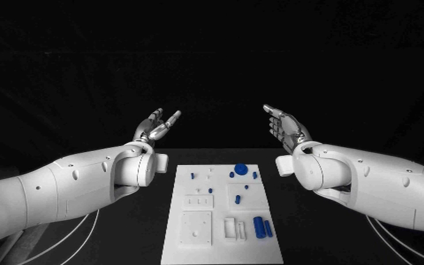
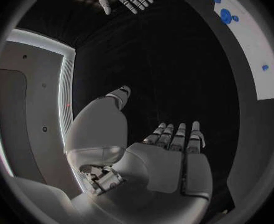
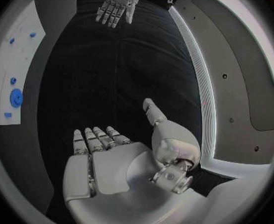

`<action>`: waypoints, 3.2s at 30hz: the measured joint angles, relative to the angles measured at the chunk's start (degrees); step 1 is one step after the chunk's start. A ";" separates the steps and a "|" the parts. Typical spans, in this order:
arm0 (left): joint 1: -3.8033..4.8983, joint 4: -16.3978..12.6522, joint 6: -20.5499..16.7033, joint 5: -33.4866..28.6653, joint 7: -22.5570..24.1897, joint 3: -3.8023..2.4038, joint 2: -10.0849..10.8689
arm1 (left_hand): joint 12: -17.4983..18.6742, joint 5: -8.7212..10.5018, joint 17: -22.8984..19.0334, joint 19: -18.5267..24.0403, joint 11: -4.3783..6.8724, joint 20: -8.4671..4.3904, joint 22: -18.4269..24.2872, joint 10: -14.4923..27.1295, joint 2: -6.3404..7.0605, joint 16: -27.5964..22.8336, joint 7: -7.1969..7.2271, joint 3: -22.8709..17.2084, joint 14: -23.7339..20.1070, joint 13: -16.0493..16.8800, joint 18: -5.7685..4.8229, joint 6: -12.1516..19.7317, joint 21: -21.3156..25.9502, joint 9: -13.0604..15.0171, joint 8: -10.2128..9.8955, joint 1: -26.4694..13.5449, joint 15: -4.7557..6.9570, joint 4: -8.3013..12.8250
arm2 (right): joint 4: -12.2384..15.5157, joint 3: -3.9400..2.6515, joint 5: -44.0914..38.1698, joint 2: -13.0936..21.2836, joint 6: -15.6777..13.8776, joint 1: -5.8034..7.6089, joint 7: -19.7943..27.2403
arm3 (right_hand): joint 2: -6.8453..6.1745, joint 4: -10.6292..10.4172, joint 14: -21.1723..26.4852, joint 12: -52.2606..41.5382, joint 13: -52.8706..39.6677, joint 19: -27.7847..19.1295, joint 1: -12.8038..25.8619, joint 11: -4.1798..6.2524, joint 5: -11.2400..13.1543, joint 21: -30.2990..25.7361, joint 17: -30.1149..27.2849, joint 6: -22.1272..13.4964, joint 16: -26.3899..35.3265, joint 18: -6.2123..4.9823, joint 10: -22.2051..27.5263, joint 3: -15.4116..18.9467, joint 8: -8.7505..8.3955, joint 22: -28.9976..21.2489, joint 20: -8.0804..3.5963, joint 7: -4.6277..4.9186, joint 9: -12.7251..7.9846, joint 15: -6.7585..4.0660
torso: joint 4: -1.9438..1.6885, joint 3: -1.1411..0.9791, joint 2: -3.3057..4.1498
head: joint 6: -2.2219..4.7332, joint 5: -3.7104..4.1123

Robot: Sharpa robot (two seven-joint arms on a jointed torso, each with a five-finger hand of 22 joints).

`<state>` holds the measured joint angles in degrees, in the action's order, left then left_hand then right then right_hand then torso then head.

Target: Assemble the parts on the task board

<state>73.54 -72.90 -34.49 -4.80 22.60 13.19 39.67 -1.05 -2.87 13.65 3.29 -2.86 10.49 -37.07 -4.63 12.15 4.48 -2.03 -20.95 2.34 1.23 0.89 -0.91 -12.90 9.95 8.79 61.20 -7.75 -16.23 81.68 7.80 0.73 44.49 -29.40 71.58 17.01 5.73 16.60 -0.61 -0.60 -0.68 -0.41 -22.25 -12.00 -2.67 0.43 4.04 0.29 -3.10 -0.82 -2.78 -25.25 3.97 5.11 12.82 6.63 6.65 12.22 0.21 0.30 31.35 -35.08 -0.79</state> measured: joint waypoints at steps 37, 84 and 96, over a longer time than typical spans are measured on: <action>1.00 -1.77 11.45 -4.20 -2.38 0.37 2.32 | -16.43 -32.19 23.01 -38.75 -2.57 -6.40 -30.19 -60.53 -12.03 25.30 -7.14 12.88 55.23 7.79 7.15 -44.07 -24.80 14.45 18.46 18.34 3.89 7.61 | -16.16 2.03 -43.40 -6.73 9.41 3.12 -10.52 | -10.03 -0.15 -64.15 -14.58 -9.73 50.85 -38.97 5.60 -17.56 21.94 27.97 46.03 -33.29 -13.84 -61.72 -18.71 22.80 61.43 -2.89 3.44 19.56 -11.19 | -0.51 -0.06 0.68 | 0.61 -0.40; 3.49 -18.59 18.94 3.80 -7.47 0.04 10.43 | -13.64 -19.92 22.51 -30.50 -5.95 -8.44 -28.96 -51.56 -12.88 23.02 -8.39 2.98 45.86 11.68 -0.02 -36.84 -22.33 23.09 10.69 -22.47 0.07 19.11 | -25.13 2.00 -90.60 -15.13 12.84 -0.37 -17.84 | -16.44 -1.41 -76.01 -4.43 -10.08 70.75 -41.57 6.38 -8.26 35.04 43.95 48.89 -58.01 -13.01 -63.68 -13.43 17.47 69.77 -12.01 2.38 18.30 -13.20 | -5.07 0.46 10.00 | 1.82 4.16; 3.63 -19.68 19.71 3.12 -7.39 0.05 10.65 | -14.77 -28.44 22.18 -30.42 -6.14 -8.35 -29.15 -51.36 -19.86 23.69 -8.57 -4.98 45.86 12.42 -0.02 -37.48 -22.33 24.10 9.85 -20.29 0.07 32.19 | -27.98 1.98 -93.21 -16.61 12.28 -1.16 -20.06 | -16.89 -1.74 -76.06 -3.82 -10.07 70.77 -41.57 6.38 -7.98 35.50 44.04 49.12 -59.21 -13.00 -63.68 -14.07 17.20 69.84 -12.04 2.16 18.29 -13.25 | -6.12 0.92 11.71 | 2.41 5.22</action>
<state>77.17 -92.58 -14.77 -1.67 15.21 13.23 50.32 -15.83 -31.31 35.83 -27.13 -9.00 2.14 -66.22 -55.99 -7.70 28.17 -10.60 -25.94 48.20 13.64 0.87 -38.40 -35.23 34.05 18.63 40.91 -7.68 15.96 53.69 9.78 -92.49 27.88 -17.12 70.43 -3.05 -11.17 14.86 -76.67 -4.42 -10.74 70.36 -63.82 -5.62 -10.65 35.93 48.08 49.40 -62.31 -13.82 -66.45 -39.32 21.17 74.95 0.78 8.79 24.95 -1.03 -5.91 1.22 43.06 -32.67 4.43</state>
